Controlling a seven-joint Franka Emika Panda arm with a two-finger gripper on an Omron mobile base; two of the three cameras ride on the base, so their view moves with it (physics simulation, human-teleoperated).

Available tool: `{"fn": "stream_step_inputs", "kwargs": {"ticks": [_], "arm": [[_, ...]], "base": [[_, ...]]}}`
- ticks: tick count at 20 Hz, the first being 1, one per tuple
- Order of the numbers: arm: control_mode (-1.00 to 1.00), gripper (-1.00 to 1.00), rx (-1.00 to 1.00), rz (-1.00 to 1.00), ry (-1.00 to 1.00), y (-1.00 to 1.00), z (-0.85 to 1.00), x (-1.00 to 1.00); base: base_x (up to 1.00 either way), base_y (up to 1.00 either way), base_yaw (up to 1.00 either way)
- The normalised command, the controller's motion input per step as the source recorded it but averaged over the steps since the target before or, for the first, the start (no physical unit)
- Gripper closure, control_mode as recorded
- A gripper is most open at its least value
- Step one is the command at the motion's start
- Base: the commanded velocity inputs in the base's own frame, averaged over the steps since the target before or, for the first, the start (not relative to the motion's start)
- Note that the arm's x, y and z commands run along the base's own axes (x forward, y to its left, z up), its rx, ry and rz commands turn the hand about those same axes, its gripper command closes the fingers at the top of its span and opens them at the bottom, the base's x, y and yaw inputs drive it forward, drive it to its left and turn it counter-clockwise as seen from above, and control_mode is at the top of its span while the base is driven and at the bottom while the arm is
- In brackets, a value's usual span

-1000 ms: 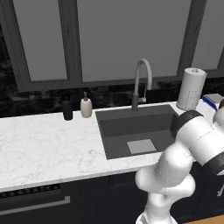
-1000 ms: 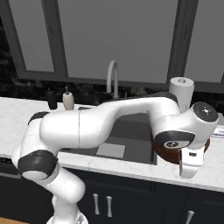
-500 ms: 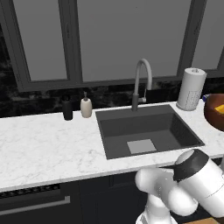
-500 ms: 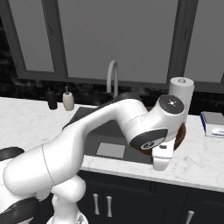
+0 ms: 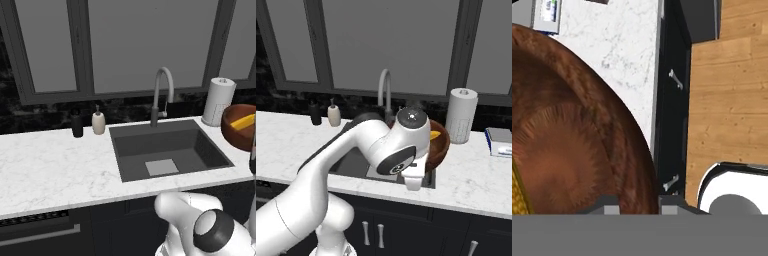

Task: Pick the corn from the sink and place it in the bowl. Then pick the bowl and place it in the microwave. Then close the microwave door and press the start button.

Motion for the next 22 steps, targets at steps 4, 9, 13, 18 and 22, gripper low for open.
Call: {"fn": "stream_step_inputs", "kwargs": {"ticks": [4,9,13,18,22], "arm": [[-1.0,1.0,-0.07,0.0,0.01,0.3,-0.03,0.0],[1.0,1.0,-0.08,0.03,-0.04,0.17,-0.1,-0.07],[1.0,1.0,0.0,0.0,0.0,0.0,0.0,0.0],[1.0,1.0,0.0,0.0,0.0,0.0,0.0,0.0],[1.0,1.0,0.0,0.0,0.0,0.0,0.0,0.0]], "base": [[0.0,0.0,0.0],[-0.07,0.0,0.0],[-0.42,0.0,-0.2],[-0.44,0.0,-0.49],[-0.31,0.0,-0.6]]}}
